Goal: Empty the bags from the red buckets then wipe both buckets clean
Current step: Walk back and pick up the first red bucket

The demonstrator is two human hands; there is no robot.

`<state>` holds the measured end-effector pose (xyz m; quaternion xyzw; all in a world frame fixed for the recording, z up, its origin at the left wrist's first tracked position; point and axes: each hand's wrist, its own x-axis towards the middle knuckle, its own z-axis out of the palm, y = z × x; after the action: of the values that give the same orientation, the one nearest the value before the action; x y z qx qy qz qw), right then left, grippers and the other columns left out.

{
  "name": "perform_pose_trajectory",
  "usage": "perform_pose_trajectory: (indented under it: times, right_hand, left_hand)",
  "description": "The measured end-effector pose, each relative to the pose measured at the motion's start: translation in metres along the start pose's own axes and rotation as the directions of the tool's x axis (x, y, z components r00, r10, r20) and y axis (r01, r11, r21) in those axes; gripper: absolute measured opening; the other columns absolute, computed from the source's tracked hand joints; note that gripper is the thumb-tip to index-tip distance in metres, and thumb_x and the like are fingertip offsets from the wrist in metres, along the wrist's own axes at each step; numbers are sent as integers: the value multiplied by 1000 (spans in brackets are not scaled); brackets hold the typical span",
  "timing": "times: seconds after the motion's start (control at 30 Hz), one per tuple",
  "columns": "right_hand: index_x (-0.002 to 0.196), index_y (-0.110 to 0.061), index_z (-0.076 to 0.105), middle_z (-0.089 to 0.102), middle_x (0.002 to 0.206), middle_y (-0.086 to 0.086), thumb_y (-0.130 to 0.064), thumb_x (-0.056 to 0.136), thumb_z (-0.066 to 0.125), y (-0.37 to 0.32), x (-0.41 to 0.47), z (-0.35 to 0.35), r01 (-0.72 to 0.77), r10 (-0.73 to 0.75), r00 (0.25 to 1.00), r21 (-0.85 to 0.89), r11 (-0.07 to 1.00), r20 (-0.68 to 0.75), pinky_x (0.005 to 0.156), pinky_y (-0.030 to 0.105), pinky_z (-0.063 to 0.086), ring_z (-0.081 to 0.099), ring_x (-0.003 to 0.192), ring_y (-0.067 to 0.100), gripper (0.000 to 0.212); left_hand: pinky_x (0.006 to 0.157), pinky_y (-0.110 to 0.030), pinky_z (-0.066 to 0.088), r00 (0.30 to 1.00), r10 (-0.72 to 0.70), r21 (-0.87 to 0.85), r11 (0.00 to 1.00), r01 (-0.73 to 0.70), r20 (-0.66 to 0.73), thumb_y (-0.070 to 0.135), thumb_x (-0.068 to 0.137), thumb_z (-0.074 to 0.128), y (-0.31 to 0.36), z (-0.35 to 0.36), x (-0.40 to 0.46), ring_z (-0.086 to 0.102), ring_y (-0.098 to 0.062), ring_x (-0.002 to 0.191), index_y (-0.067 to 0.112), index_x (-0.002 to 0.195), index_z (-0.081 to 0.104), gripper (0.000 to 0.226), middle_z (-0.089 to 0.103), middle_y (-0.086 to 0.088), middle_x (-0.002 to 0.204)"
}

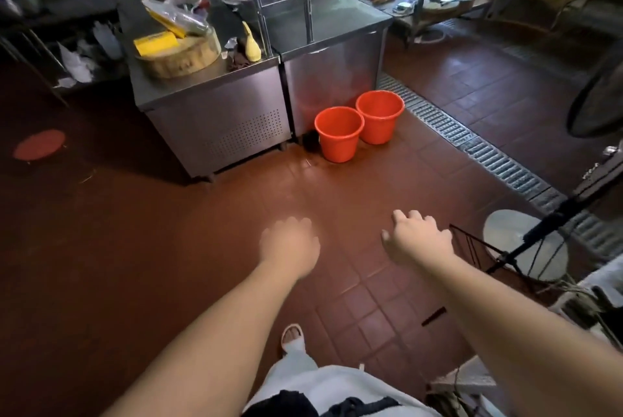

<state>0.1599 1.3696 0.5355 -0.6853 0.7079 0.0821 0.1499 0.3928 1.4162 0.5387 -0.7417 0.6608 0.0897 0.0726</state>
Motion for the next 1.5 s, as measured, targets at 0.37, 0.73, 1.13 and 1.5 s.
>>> perform_pose_trajectory:
  times: [0.37, 0.73, 1.13, 1.5]
  right_hand:
    - [134, -29, 43, 51, 133, 4, -59, 96, 35, 19, 193, -58, -298, 300, 953, 61, 953, -31, 95, 52, 39, 45, 126, 30, 49]
    - [122, -29, 47, 55, 125, 3, -58, 95, 33, 88, 316, -93, -508, 525, 850, 197, 839, -46, 93, 52, 43, 50, 121, 30, 42]
    - [125, -28, 47, 53, 129, 3, -58, 96, 32, 251, 511, -183, -494, 509, 860, 198, 847, -29, 95, 52, 42, 48, 124, 30, 44]
    - [126, -29, 48, 53, 133, 2, -60, 94, 33, 333, 692, -236, -530, 538, 843, 172, 831, -3, 96, 53, 41, 47, 127, 30, 48]
  left_hand:
    - [99, -44, 46, 972, 235, -4, 972, -235, 19, 51, 103, 42, 15, -40, 268, 59, -29, 122, 26, 132, 56, 40, 62, -3, 128]
    - [96, -45, 50, 829, 555, 141, 818, -558, 63, 51, 104, 42, 157, -95, 461, 63, -30, 118, 25, 130, 57, 40, 64, -4, 126]
    - [96, -46, 56, 831, 556, 129, 823, -553, 21, 52, 104, 43, 343, -152, 625, 65, -27, 115, 27, 133, 58, 41, 66, -2, 128]
    - [100, -46, 48, 828, 559, 99, 822, -561, 53, 52, 103, 43, 455, -164, 813, 61, -27, 122, 28, 134, 57, 41, 65, -1, 130]
